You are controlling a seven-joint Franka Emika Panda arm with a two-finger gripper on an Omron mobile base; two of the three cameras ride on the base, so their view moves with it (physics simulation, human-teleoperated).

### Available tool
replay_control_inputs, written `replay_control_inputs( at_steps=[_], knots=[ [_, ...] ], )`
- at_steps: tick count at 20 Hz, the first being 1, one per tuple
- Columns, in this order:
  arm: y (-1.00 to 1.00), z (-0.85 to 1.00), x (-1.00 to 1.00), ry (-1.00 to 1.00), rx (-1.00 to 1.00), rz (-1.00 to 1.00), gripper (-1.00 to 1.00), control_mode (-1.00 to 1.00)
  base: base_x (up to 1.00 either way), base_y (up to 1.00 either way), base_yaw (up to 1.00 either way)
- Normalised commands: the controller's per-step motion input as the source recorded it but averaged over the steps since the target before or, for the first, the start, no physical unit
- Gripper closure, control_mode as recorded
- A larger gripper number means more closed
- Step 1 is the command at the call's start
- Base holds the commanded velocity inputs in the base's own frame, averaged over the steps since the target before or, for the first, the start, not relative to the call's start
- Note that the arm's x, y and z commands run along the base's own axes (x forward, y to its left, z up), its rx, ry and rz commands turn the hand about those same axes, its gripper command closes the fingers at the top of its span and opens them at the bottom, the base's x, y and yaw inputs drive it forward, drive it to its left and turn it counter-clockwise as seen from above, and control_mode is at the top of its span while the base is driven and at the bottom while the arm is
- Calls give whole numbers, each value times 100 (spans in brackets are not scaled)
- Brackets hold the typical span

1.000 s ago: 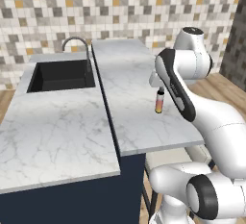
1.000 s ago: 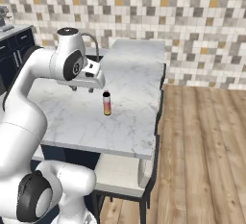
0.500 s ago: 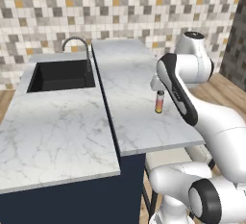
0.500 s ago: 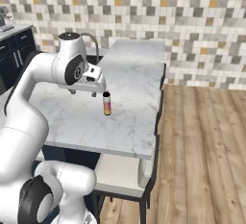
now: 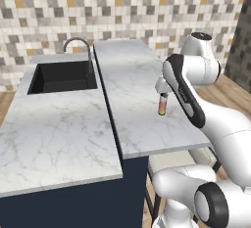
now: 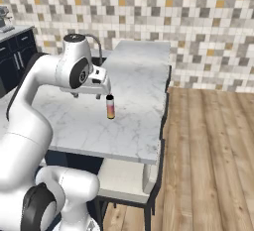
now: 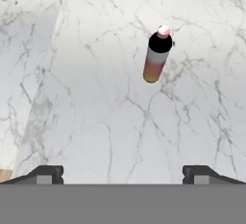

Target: Pick the bottled drink from the counter and place it in the open cabinet.

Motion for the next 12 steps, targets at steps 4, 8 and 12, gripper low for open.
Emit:
replay_control_inputs(
  at_steps=[4, 8, 12],
  knots=[
    [-13, -5, 0, -17, 0, 27, -100, -100, 0, 0, 0],
    [-19, -13, 0, -25, 0, 27, -100, -100, 0, 0, 0],
    [-23, -18, -1, -36, 1, 22, -100, -100, 0, 0, 0]
  ],
)
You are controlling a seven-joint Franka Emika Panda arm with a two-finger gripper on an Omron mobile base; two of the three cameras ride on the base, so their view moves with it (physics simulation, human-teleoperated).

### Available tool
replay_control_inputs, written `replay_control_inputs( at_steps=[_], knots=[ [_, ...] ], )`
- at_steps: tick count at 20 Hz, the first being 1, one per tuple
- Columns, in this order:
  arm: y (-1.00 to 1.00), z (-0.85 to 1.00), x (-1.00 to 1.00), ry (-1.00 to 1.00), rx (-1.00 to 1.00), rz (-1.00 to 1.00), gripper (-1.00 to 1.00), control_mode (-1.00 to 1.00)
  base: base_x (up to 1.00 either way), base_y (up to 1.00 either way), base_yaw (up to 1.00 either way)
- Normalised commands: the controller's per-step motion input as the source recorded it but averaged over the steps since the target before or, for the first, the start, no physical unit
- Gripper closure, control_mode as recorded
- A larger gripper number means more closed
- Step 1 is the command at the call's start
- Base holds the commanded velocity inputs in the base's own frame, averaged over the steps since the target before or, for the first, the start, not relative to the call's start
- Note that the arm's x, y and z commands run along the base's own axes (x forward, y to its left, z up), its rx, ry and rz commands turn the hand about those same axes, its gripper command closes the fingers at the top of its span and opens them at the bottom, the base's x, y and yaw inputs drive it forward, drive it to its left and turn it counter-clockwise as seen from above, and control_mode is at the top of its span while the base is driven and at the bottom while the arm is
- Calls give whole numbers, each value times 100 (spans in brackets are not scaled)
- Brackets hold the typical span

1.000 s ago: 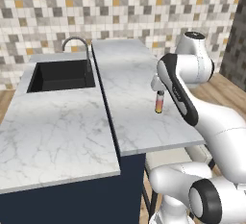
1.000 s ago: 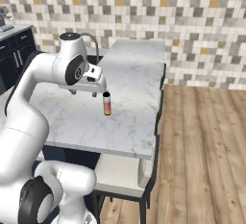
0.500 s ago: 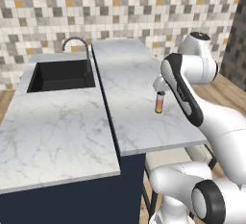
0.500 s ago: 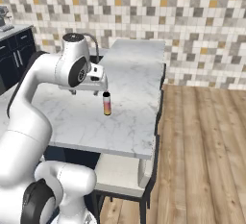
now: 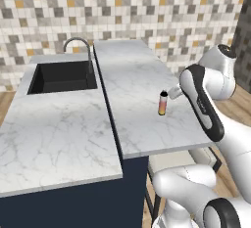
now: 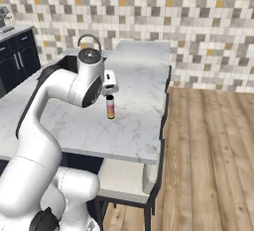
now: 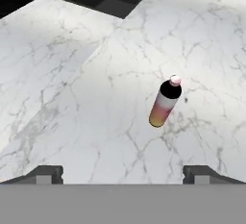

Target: Pick the bottled drink from the counter and place it in the open cabinet.

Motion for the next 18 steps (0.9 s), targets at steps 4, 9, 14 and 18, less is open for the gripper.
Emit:
replay_control_inputs(
  at_steps=[4, 9, 14, 18],
  knots=[
    [-28, -2, 0, -26, 6, 19, -100, -100, 0, 0, 0],
    [-28, 0, 0, -19, 6, 19, -100, -100, 0, 0, 0],
    [-22, 0, 0, -12, 5, 22, -100, -100, 0, 0, 0],
    [-18, 0, 0, -10, 1, 24, -100, -100, 0, 0, 0]
  ],
)
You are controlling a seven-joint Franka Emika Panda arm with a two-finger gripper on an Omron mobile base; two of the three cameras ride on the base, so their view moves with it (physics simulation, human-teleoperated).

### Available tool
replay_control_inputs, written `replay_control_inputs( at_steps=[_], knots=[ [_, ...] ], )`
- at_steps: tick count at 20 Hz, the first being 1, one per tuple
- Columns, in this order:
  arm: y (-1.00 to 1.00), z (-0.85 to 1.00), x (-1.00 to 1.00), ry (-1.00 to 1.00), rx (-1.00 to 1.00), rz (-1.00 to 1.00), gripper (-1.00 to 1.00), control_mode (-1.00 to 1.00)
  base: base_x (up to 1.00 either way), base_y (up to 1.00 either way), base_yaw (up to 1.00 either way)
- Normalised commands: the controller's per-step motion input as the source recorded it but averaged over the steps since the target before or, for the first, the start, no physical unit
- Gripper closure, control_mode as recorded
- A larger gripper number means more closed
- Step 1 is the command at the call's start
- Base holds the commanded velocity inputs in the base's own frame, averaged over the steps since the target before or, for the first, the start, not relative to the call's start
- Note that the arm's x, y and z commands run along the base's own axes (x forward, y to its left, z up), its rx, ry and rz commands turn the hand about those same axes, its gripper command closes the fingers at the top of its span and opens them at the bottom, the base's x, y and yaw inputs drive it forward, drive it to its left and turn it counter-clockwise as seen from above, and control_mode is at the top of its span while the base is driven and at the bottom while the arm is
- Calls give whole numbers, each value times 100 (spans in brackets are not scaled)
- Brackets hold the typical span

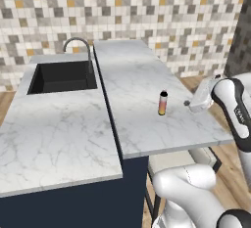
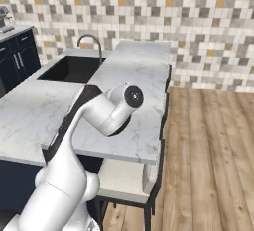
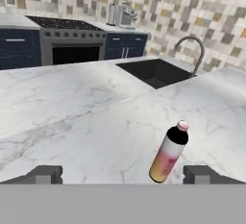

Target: Pick the bottled drink from the counter and place it in the open cabinet.

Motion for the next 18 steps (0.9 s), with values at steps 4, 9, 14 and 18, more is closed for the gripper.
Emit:
replay_control_inputs(
  at_steps=[4, 9, 14, 18],
  knots=[
    [-17, 0, 0, -11, 0, 23, -100, -100, 0, 0, 0],
    [-12, 0, 0, -13, 0, 20, -100, -100, 0, 0, 0],
    [-3, -2, 0, -17, 0, 12, -100, -100, 0, 0, 0],
    [0, -19, 0, -16, 0, 3, -100, -100, 0, 0, 0]
  ],
)
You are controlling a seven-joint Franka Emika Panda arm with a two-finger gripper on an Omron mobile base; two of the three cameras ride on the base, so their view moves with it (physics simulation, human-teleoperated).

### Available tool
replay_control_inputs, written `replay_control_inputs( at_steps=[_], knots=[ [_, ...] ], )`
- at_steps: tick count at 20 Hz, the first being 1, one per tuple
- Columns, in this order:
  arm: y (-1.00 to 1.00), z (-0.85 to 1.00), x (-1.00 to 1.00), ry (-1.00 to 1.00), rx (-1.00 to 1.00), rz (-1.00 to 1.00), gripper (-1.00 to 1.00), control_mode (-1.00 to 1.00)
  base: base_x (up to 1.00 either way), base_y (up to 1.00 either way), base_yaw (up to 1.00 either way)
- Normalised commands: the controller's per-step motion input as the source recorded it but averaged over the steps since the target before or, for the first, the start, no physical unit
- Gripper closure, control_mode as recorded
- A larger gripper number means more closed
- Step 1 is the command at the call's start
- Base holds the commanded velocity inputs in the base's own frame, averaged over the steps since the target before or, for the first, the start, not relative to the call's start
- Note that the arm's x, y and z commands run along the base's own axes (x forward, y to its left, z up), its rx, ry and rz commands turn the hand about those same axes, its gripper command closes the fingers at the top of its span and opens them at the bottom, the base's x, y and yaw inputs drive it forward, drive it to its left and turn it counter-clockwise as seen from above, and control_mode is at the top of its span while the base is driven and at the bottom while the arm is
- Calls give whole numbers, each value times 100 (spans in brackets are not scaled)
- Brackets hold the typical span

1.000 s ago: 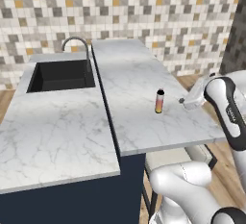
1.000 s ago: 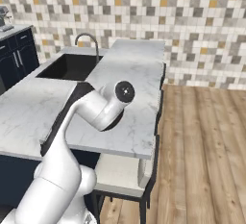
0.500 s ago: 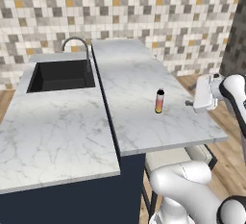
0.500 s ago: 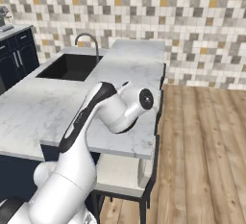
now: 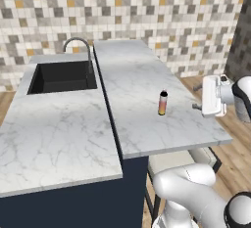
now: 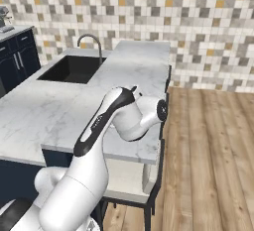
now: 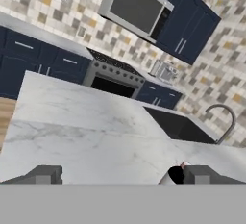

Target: Pick the bottled drink from the counter and place it in the open cabinet.

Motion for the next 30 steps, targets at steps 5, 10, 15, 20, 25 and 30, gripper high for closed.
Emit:
replay_control_inputs(
  at_steps=[5, 10, 15, 20, 25, 30],
  knots=[
    [0, -14, 0, -7, 0, 0, -100, -100, 0, 0, 0],
    [0, 0, 10, 1, 2, 0, -100, -100, 0, 0, 0],
    [0, -2, 21, 2, 3, 0, -100, -100, 0, 0, 0],
    [0, -11, 19, 0, 3, 0, -100, -100, 0, 0, 0],
    [0, -10, 14, 0, 1, 0, -100, -100, 0, 0, 0],
    [0, -17, 11, 0, 0, 0, -100, -100, 0, 0, 0]
  ],
)
